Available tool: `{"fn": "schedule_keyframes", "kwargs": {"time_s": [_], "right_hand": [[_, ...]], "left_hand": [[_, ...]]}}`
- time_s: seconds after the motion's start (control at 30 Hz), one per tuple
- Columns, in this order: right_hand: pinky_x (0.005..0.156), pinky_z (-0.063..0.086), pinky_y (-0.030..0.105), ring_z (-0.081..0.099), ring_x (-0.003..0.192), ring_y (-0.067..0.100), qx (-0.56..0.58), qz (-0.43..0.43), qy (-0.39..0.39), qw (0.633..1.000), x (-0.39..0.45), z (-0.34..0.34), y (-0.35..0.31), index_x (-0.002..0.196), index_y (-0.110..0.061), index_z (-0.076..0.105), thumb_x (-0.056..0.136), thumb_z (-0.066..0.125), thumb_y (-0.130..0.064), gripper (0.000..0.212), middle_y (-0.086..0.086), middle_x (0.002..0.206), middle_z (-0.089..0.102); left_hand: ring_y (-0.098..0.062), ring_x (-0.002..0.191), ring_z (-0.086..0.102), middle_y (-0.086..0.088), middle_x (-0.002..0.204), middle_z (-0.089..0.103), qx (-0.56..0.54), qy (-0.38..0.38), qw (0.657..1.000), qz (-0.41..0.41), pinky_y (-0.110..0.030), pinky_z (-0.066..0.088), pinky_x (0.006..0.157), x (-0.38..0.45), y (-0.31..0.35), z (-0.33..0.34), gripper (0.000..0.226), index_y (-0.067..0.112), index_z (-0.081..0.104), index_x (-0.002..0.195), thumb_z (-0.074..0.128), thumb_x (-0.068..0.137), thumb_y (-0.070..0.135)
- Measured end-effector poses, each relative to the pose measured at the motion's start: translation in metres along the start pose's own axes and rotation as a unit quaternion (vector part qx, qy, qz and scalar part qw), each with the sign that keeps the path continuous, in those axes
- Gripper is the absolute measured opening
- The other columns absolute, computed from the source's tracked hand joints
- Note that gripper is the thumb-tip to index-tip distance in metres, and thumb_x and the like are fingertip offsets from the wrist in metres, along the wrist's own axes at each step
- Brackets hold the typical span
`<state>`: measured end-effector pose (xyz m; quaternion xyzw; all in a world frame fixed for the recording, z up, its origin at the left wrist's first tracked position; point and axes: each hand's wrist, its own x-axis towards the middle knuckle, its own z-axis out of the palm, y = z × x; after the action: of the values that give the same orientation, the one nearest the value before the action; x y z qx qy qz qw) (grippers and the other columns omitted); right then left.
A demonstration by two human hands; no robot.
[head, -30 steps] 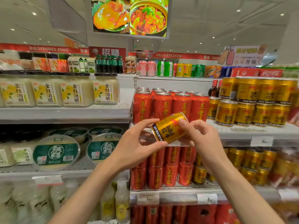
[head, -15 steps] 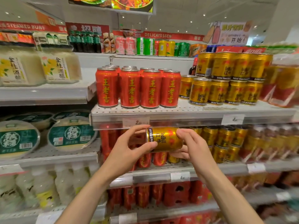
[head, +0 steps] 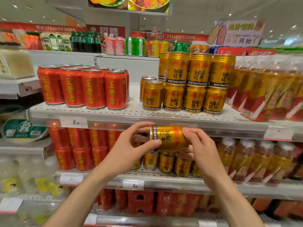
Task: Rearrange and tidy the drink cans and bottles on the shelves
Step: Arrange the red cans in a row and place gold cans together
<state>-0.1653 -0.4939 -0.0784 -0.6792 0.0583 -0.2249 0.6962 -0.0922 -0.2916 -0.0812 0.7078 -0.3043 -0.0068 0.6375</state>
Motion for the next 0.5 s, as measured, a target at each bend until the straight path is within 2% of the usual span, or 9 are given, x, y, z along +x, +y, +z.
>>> {"fn": "schedule_keyframes", "kwargs": {"time_s": [0.1,0.27,0.4,0.5], "right_hand": [[0.065,0.06,0.029,0.074,0.091,0.022,0.006,-0.011,-0.013,1.0,0.005,-0.016,-0.005,0.102,-0.019,0.07,0.095,0.062,-0.036,0.02,0.0,0.097,0.073],[0.069,0.062,0.032,0.072,0.098,0.022,-0.005,-0.034,-0.024,0.999,0.016,-0.022,-0.014,0.105,-0.024,0.071,0.093,0.063,-0.045,0.026,0.004,0.108,0.072],[0.078,0.063,0.04,0.069,0.106,0.018,-0.042,-0.077,-0.041,0.995,0.027,-0.012,-0.031,0.11,-0.033,0.07,0.084,0.065,-0.06,0.037,-0.003,0.111,0.07],[0.075,0.063,0.038,0.071,0.102,0.017,-0.045,-0.101,-0.059,0.992,0.038,0.0,-0.048,0.11,-0.031,0.071,0.086,0.069,-0.053,0.033,0.002,0.111,0.071]], "left_hand": [[-0.014,0.09,0.076,0.013,0.116,0.074,0.009,0.005,1.0,0.005,-0.023,0.057,0.075,0.004,0.011,0.014,0.048,0.041,0.068,0.12,0.087,0.076,0.044],[-0.015,0.093,0.077,0.011,0.116,0.075,0.041,0.004,0.999,0.022,-0.023,0.058,0.081,0.015,0.023,0.017,0.046,0.04,0.066,0.12,0.084,0.077,0.042],[-0.015,0.093,0.078,0.012,0.115,0.073,0.038,0.01,0.998,0.038,-0.027,0.059,0.083,0.023,0.03,0.004,0.048,0.036,0.064,0.119,0.087,0.076,0.039],[-0.016,0.094,0.078,0.01,0.12,0.068,0.053,0.021,0.997,0.048,-0.034,0.06,0.086,0.03,0.036,-0.011,0.055,0.04,0.062,0.117,0.091,0.071,0.043]]}}
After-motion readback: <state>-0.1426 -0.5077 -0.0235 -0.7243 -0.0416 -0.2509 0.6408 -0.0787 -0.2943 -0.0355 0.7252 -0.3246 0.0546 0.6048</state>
